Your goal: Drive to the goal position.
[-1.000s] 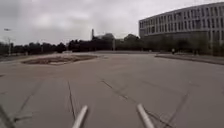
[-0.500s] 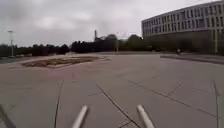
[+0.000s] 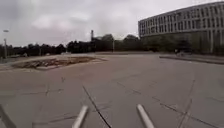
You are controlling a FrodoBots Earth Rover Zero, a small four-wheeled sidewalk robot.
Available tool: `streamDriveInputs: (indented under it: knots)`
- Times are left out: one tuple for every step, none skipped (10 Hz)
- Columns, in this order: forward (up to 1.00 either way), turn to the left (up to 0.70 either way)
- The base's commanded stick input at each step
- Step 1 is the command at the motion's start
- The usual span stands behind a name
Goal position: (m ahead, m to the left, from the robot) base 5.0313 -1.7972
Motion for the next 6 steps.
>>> streamDriveInputs:
  knots:
    - [1.0,-0.27]
    - [1.0,-0.27]
    - [0.95,-0.28]
    - [0.29,-0.4]
    - [0.0,-0.45]
    - [0.0,-0.45]
